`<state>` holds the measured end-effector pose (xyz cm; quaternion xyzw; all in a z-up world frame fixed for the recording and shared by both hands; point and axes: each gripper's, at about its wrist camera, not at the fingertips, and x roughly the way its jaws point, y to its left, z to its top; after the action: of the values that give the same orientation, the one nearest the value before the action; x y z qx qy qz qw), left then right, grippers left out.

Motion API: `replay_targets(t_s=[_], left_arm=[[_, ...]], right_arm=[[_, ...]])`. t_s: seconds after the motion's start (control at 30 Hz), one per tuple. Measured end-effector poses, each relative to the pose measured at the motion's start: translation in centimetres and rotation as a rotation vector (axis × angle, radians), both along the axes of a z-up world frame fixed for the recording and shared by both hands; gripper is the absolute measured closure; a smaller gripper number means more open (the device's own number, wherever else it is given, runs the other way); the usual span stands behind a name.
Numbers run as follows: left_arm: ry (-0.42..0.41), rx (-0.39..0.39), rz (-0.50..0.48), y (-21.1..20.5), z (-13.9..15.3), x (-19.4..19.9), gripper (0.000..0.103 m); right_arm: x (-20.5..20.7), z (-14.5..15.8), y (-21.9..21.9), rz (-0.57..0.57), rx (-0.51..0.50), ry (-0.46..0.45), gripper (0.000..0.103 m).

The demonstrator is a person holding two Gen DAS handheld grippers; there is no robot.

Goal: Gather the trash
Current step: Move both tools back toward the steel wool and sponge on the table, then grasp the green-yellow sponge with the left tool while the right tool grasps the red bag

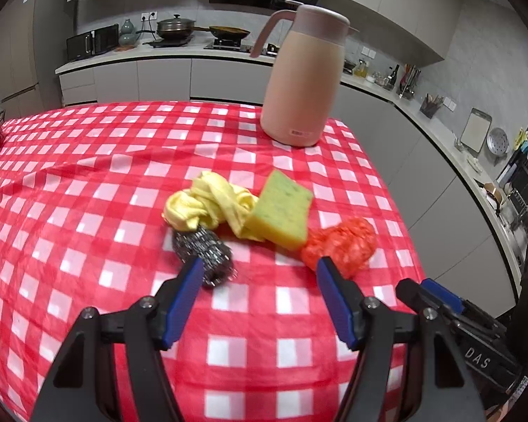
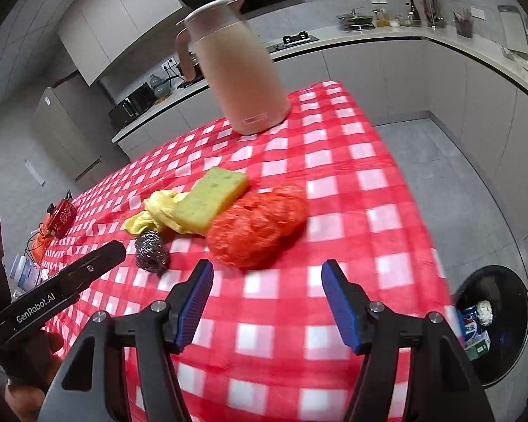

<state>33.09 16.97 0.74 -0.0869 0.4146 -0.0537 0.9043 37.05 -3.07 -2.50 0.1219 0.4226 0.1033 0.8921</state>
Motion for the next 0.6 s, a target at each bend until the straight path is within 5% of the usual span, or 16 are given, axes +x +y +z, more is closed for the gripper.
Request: replay_targets(t_s=[0.6], left_arm=[[0.029, -0.005, -0.069, 0.4, -1.2, 5.7, 0.035]], right_arm=[[6.5, -2.7, 2.1, -0.068, -0.001, 0.087, 0.033]])
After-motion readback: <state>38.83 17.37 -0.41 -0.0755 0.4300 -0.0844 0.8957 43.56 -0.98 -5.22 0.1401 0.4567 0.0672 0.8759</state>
